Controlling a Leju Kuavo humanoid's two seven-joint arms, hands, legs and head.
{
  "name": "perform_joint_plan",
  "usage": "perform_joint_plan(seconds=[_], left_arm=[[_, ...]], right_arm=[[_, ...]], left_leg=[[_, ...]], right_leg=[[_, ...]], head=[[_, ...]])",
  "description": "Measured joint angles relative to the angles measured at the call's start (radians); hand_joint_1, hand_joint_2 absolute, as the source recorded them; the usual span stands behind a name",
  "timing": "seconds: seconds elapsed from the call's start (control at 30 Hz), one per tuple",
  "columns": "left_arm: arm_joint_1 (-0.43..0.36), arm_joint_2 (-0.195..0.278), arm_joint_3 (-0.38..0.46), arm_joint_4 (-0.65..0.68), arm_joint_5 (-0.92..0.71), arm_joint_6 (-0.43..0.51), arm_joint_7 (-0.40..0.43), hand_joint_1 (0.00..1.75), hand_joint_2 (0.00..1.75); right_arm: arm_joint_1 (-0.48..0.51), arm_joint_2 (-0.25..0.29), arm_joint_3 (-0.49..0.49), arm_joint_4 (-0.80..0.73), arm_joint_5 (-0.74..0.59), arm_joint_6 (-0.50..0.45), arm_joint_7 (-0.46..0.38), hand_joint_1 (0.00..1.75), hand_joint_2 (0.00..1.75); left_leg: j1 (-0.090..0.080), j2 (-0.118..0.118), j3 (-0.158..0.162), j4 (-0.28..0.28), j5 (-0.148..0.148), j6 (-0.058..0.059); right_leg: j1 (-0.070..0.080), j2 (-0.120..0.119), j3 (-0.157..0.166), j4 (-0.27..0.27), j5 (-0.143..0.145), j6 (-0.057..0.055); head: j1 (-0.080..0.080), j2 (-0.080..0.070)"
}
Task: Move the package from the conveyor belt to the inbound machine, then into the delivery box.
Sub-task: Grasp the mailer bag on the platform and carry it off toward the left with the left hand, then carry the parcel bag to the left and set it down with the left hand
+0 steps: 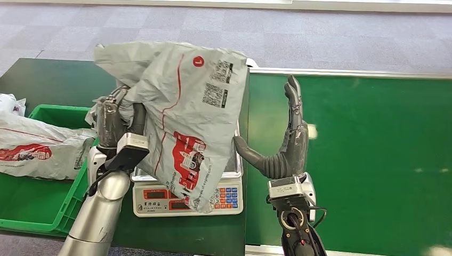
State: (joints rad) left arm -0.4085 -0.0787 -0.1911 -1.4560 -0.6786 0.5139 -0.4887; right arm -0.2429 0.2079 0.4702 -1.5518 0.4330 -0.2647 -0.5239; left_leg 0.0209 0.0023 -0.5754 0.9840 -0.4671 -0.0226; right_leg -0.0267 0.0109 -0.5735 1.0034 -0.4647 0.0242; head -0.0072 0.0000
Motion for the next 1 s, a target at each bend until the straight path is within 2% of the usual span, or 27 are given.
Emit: perform_joint_plan(seconds=[0.17, 0.3, 0.4, 0.5, 0.6, 0.67, 0.73, 0.83, 0.87, 0.97, 1.0], left_arm=[[0.023, -0.01, 0.042, -0.075, 0.019, 0.13, -0.023, 1.75, 1.75], [0.011, 0.005, 0.15, -0.107, -0.085, 0.179, 0.052, 1.75, 1.75], [-0.037, 0.05, 0.25, -0.067, -0.245, 0.183, 0.129, 1.75, 1.75], [-0.095, 0.104, 0.373, 0.012, -0.425, 0.183, 0.15, 1.75, 1.75], [-0.134, 0.15, 0.474, 0.086, -0.458, 0.183, 0.138, 1.75, 1.75], [-0.149, 0.171, 0.514, 0.123, -0.494, 0.183, 0.162, 1.75, 1.75], [-0.167, 0.2, 0.537, 0.175, -0.58, 0.183, 0.243, 1.75, 1.75], [-0.214, 0.271, 0.549, 0.314, -0.655, 0.175, 0.384, 1.73, 1.75], [-0.23, 0.295, 0.55, 0.368, -0.656, 0.165, 0.418, 1.6, 1.75], [-0.265, 0.34, 0.549, 0.502, -0.646, 0.084, 0.485, 0.32, 1.75], [-0.274, 0.347, 0.547, 0.538, -0.632, 0.042, 0.498, 0.02, 1.75]], right_arm=[[0.0, 0.0, 0.0, 0.001, -0.006, -0.011, -0.003, 0.0, 1.75], [0.0, 0.0, 0.005, 0.008, -0.028, -0.033, -0.024, 0.0, 1.75], [-0.002, 0.0, 0.01, 0.018, -0.042, -0.04, -0.034, 0.0, 1.75], [-0.004, 0.0, 0.016, 0.027, -0.055, -0.043, -0.041, 0.0, 1.75], [-0.006, 0.0, 0.018, 0.035, -0.06, -0.044, -0.043, 0.0, 1.75], [-0.009, 0.0, 0.021, 0.039, -0.061, -0.045, -0.043, 0.0, 1.75], [-0.015, 0.001, 0.023, 0.044, -0.064, -0.046, -0.041, 0.0, 1.75], [-0.03, 0.001, 0.023, 0.051, -0.068, -0.052, -0.031, 0.0, 1.75], [-0.035, 0.001, 0.022, 0.053, -0.069, -0.055, -0.027, 0.0, 1.75], [-0.043, 0.001, 0.02, 0.059, -0.07, -0.062, -0.02, 0.0, 1.75], [-0.044, 0.0, 0.019, 0.061, -0.068, -0.066, -0.019, 0.0, 1.75]], left_leg=[[0.0, 0.001, 0.0, 0.0, 0.0, 0.0], [0.0, 0.0, 0.0, 0.0, 0.0, 0.0], [0.001, 0.0, 0.0, 0.0, 0.001, -0.001], [0.002, 0.002, 0.0, -0.001, 0.001, -0.001], [0.002, 0.003, 0.001, -0.001, 0.001, -0.001], [0.002, 0.002, 0.0, -0.001, 0.001, -0.001], [0.002, 0.002, -0.001, -0.001, 0.001, -0.001], [0.002, 0.003, 0.0, -0.001, 0.001, -0.001], [0.002, 0.004, 0.0, -0.001, 0.001, -0.001], [0.002, 0.003, 0.0, -0.001, 0.002, -0.001], [0.002, 0.003, 0.0, -0.001, 0.002, -0.001]], right_leg=[[0.0, 0.0, 0.0, 0.0, 0.0, 0.0], [0.0, 0.0, 0.0, 0.0, 0.0, 0.0], [0.001, 0.0, 0.0, 0.0, 0.0, 0.0], [0.002, 0.001, 0.0, 0.001, 0.0, -0.001], [0.002, 0.002, -0.001, 0.001, 0.0, -0.001], [0.002, 0.001, -0.001, 0.001, 0.0, -0.001], [0.001, 0.0, -0.001, 0.001, 0.0, -0.001], [0.001, 0.002, -0.001, 0.001, 0.0, -0.001], [0.001, 0.002, -0.002, 0.001, 0.0, -0.001], [0.002, 0.001, -0.002, 0.001, 0.0, -0.001], [0.002, 0.001, -0.002, 0.001, 0.0, -0.001]], head=[[0.0, 0.0], [0.0, 0.0], [0.0, 0.0], [0.0, 0.0], [0.0, 0.0], [0.0, 0.0], [0.001, 0.0], [0.0, 0.0], [0.0, 0.0], [0.0, 0.0], [0.0, 0.0]])
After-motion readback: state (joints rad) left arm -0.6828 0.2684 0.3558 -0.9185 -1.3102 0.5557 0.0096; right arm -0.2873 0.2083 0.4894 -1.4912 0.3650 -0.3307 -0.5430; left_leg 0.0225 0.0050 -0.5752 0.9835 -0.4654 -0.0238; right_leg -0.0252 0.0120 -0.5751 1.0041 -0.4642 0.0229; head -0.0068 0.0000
